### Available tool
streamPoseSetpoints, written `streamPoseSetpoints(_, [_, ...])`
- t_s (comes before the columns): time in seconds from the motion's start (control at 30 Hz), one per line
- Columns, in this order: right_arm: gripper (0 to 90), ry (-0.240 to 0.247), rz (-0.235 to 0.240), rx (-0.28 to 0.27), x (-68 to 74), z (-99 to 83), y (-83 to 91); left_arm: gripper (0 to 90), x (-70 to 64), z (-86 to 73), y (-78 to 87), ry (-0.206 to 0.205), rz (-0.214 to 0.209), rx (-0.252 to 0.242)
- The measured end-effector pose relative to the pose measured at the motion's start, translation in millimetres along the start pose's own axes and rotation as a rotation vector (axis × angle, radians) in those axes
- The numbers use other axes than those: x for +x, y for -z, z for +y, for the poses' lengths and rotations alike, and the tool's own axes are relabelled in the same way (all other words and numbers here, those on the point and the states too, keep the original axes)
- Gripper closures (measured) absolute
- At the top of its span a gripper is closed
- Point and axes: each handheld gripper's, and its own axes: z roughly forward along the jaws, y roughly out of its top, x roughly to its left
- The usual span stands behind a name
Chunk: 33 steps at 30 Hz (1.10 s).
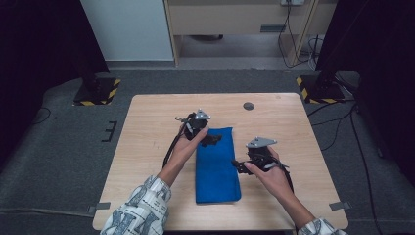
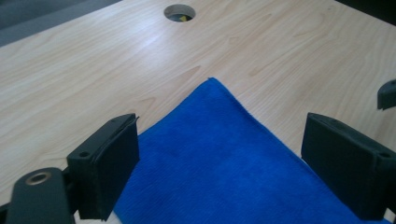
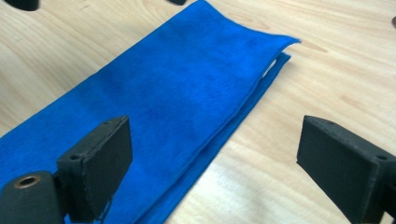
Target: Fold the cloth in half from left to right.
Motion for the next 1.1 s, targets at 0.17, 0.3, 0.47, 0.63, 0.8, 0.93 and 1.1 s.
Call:
streamPoseSetpoints(0.17, [13.2, 0.018, -0.012, 0.016, -5.2, 8.6, -6.2, 11.1, 4.8, -4.2, 3.5, -0.006, 0.018, 0.005])
streamPoseSetpoints(0.3, [14.9, 0.035, -0.033, 0.033, -8.3, 12.4, -13.7, 11.2, 8.0, -7.5, 5.8, -0.009, 0.042, 0.001])
streamPoseSetpoints(0.47, [17.9, 0.067, -0.078, 0.059, -10.8, 17.5, -22.9, 12.0, 13.0, -11.9, 8.8, 0.007, 0.048, -0.004])
streamPoseSetpoints(0.63, [20.1, 0.067, -0.108, 0.061, -16.1, 26.9, -28.7, 12.0, 17.3, -16.3, 10.6, 0.004, 0.059, 0.004])
streamPoseSetpoints(0.8, [21.3, 0.073, -0.117, 0.081, -20.7, 35.3, -34.1, 12.0, 22.1, -18.5, 13.5, 0.017, 0.068, 0.001])
streamPoseSetpoints(0.93, [22.0, 0.073, -0.114, 0.083, -22.4, 39.5, -37.5, 12.0, 25.5, -19.5, 16.2, 0.016, 0.086, 0.004])
streamPoseSetpoints(1.1, [22.6, 0.075, -0.116, 0.079, -24.8, 46.9, -41.7, 12.0, 30.5, -20.4, 18.6, 0.015, 0.120, -0.003])
